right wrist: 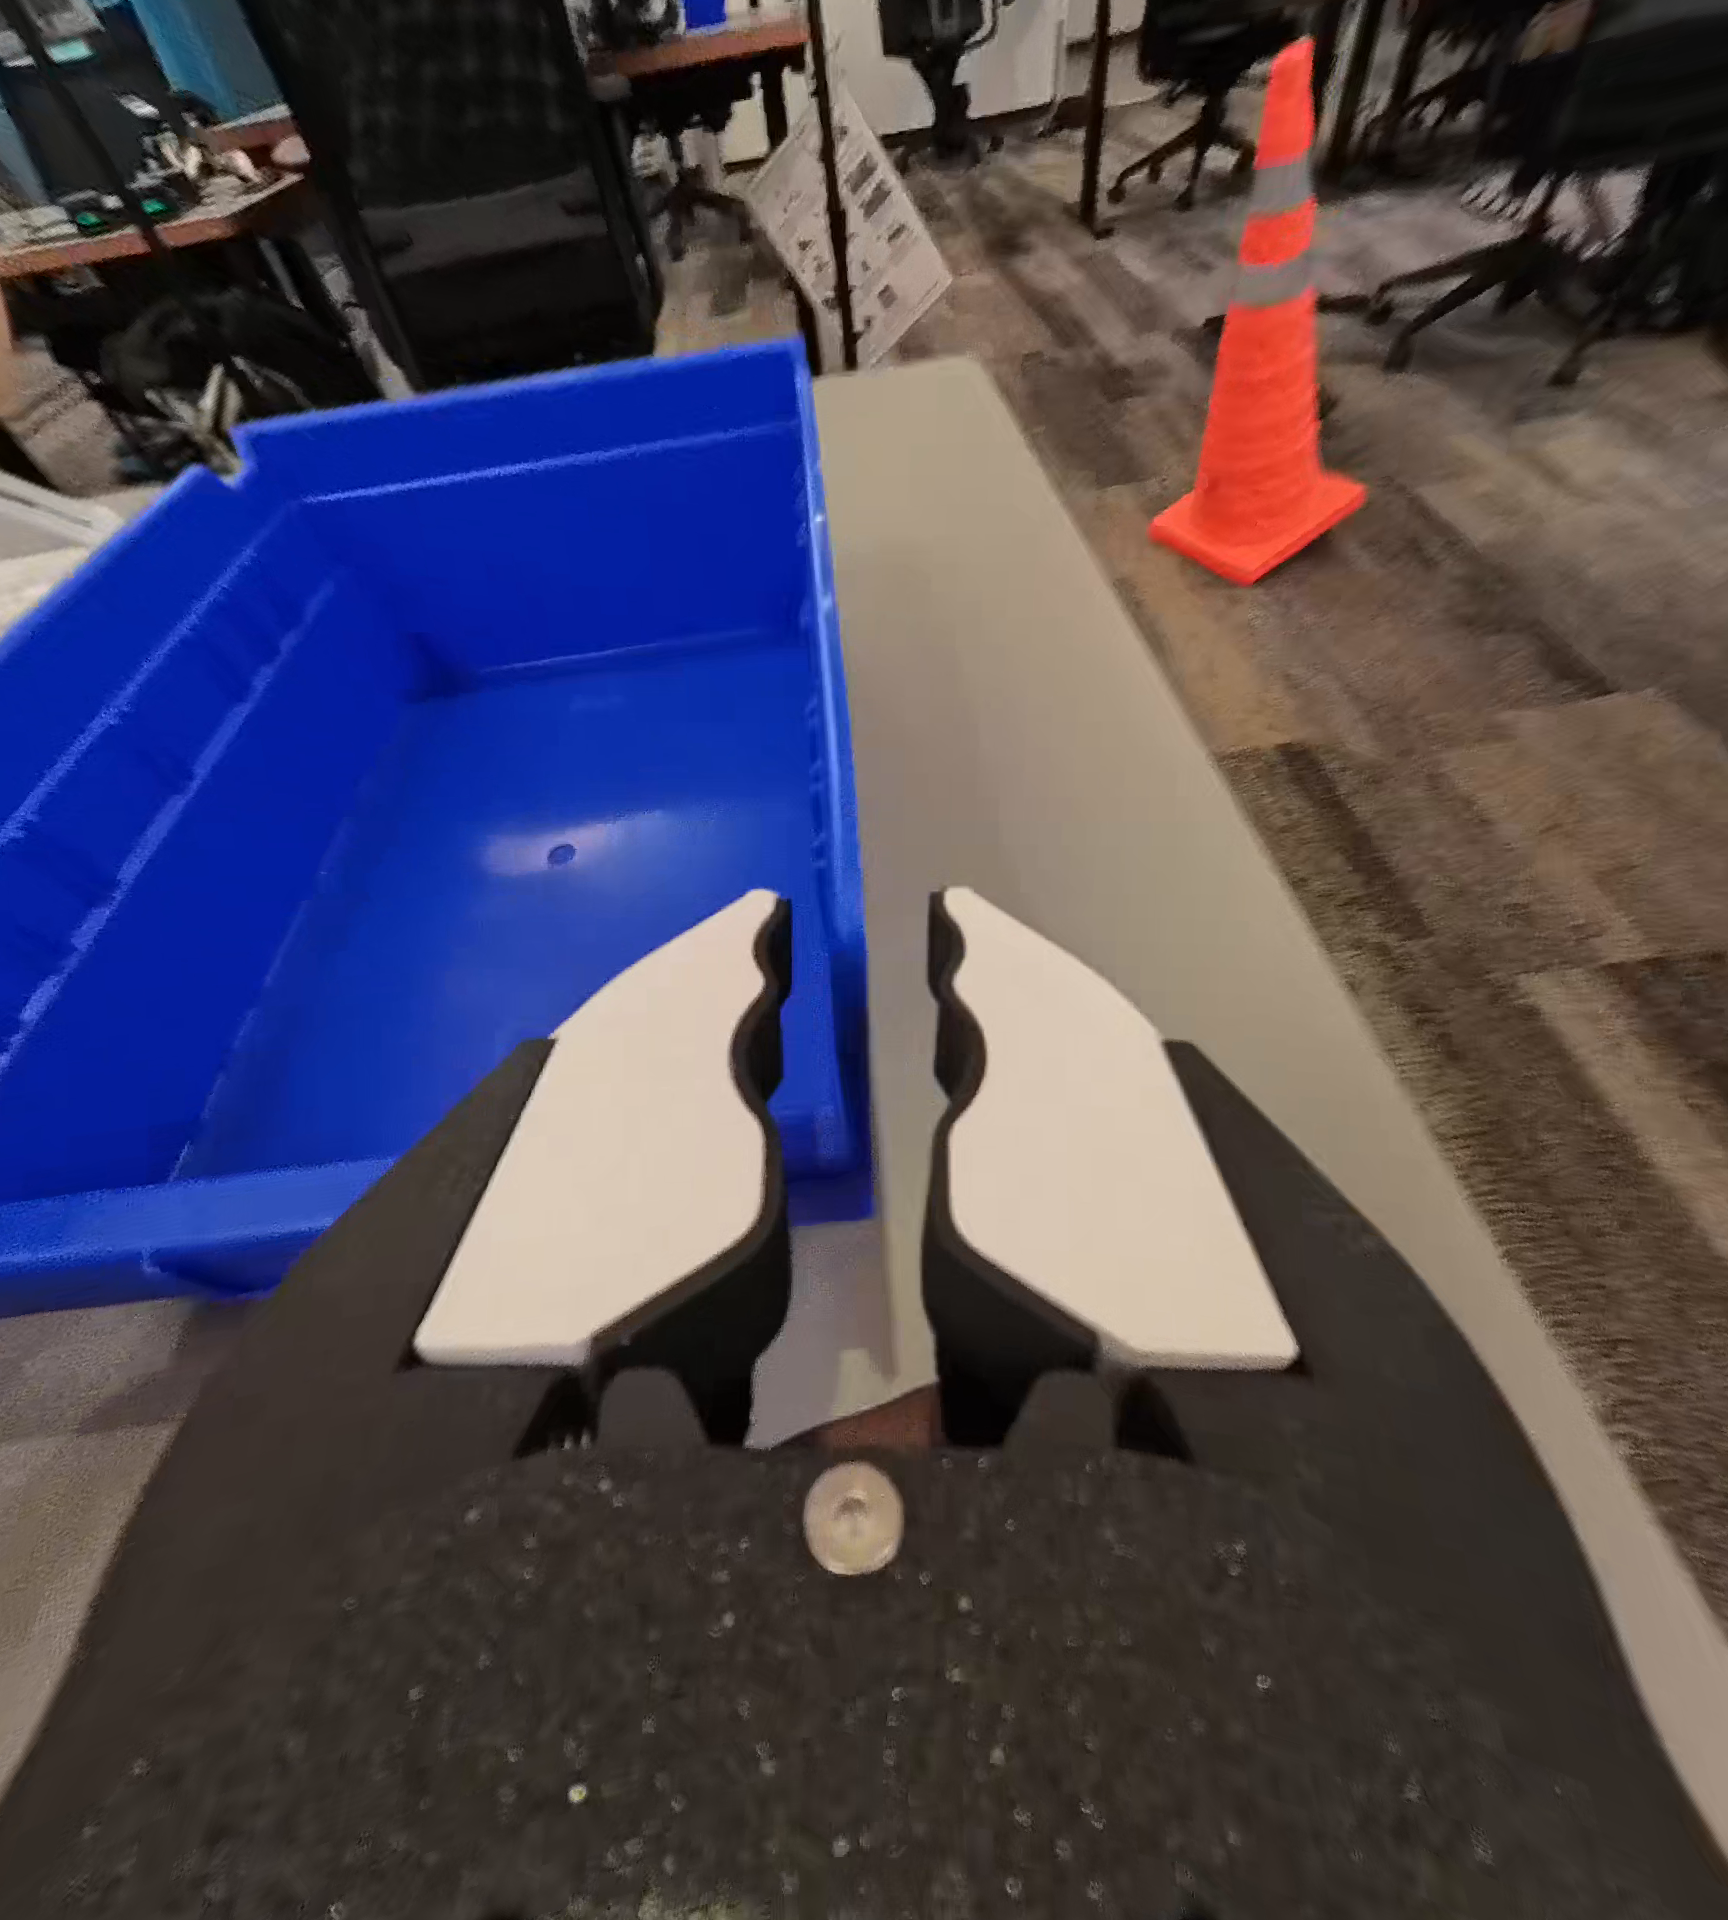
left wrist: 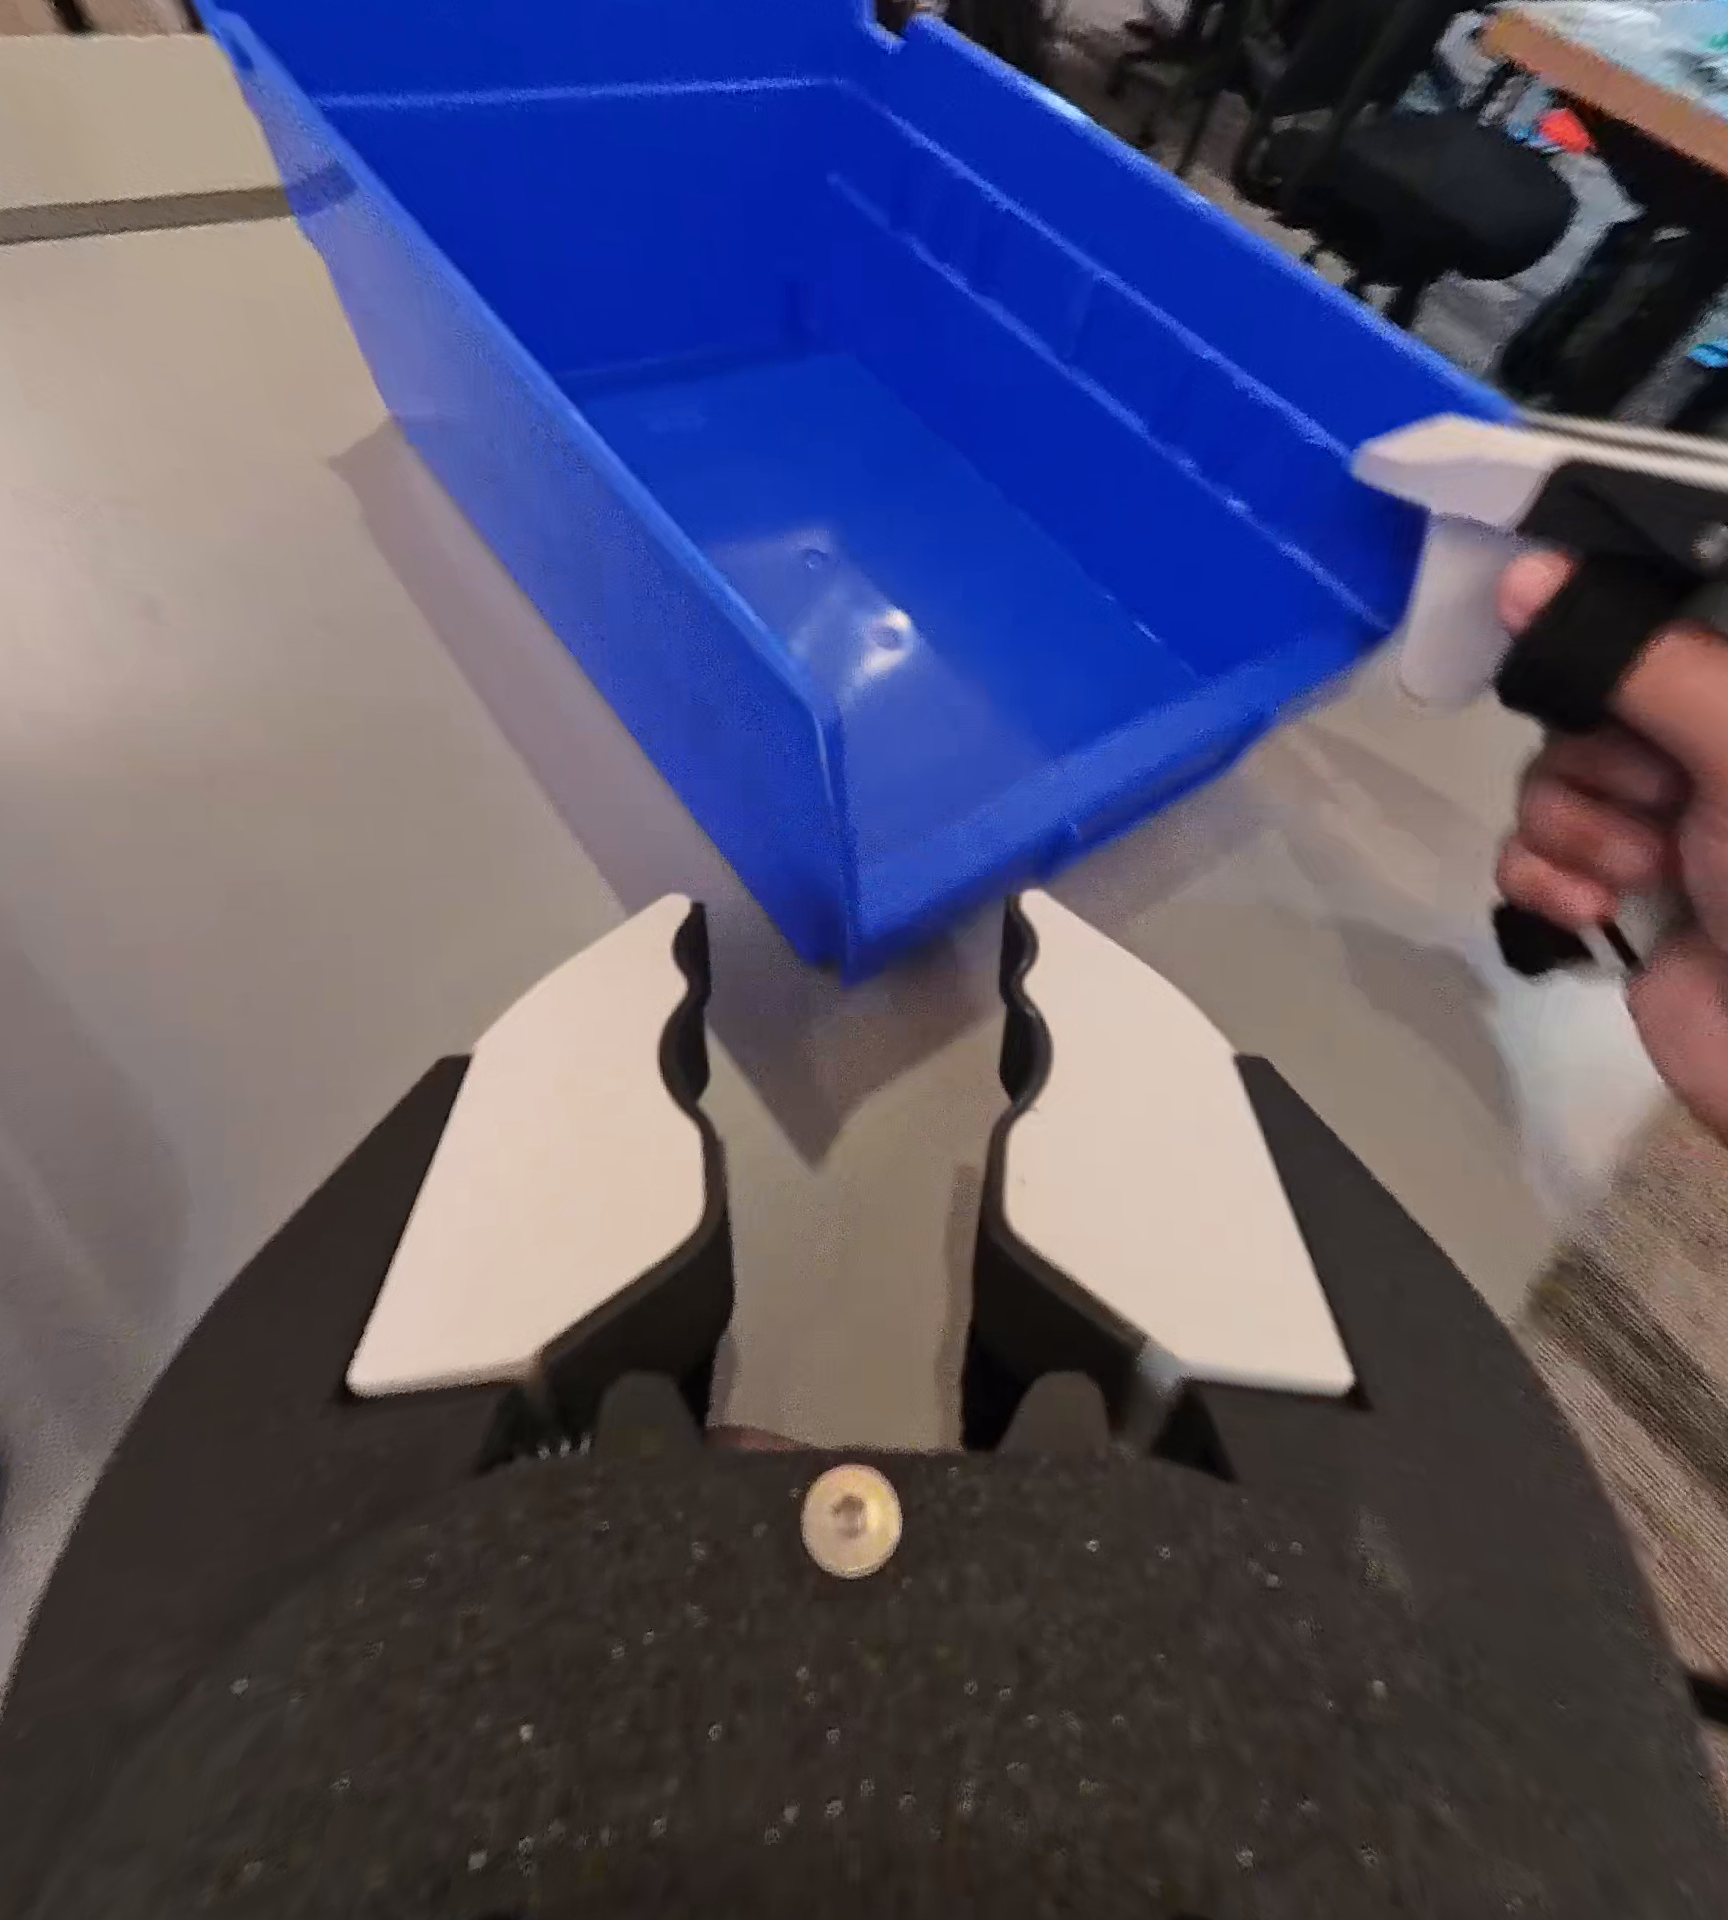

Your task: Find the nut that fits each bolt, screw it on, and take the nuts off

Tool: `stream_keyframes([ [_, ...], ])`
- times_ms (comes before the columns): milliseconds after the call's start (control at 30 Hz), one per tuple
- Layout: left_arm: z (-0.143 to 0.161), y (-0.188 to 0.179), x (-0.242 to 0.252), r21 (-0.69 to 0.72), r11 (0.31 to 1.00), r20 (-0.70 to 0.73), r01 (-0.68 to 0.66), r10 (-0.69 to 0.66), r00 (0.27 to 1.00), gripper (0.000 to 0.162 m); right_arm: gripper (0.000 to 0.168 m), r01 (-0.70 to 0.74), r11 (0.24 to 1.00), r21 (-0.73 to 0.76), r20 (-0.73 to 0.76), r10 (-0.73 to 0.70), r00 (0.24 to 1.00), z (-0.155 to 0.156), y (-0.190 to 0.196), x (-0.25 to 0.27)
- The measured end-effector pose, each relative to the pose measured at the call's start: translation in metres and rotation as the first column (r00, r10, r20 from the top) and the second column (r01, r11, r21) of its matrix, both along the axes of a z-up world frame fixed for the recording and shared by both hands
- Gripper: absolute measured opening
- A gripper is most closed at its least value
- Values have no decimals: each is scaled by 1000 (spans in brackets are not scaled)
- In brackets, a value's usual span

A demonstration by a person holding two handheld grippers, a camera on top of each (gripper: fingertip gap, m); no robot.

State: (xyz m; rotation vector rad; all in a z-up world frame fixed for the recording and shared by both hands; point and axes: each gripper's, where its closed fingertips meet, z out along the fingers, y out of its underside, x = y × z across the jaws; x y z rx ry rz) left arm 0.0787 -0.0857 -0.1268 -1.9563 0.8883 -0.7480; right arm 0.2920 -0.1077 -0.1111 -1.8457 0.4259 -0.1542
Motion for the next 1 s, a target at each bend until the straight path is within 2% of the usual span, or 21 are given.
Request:
stream_keyframes([
  [100,16,-27,-43,-10,997,35,83,-83,996,57,26,44,996,81,85,-51,995,43,-16,-6],
  [167,28,-31,-81,10,996,28,88,-88,996,57,26,-2,991,137,111,-14,994,73,-18,-26],
  [267,49,-6,-154,124,992,9,-28,27,1000,55,27,-138,976,166,177,108,978,109,-8,-76],
  [367,65,31,-234,228,947,28,-225,224,974,53,27,-326,937,123,247,290,925,120,14,-151],
  [433,64,61,-284,298,880,47,-371,375,926,49,27,-473,876,89,251,440,862,112,32,-215],
  [500,47,82,-313,279,860,3,-426,443,896,50,27,-599,800,46,189,581,791,86,50,-280],
  [567,40,93,-320,263,858,38,-442,449,893,53,29,-624,781,13,93,620,779,49,68,-325],
  [600,40,97,-324,281,843,50,-459,464,884,44,33,-621,784,-1,56,620,782,30,76,-341],
  [700,38,104,-327,313,814,8,-489,512,859,43,37,-539,840,-60,99,543,834,-9,89,-358],
  [833,49,102,-336,326,776,100,-540,540,836,44,36,-497,868,-4,127,493,861,-3,90,-367],
  [933,22,116,-335,284,796,5,-534,556,831,51,35,-494,869,-2,8,494,869,-6,100,-374],
  [1000,8,125,-333,225,816,-19,-533,551,834,48,11,-418,908,-21,-11,418,909,-8,109,-364],
])
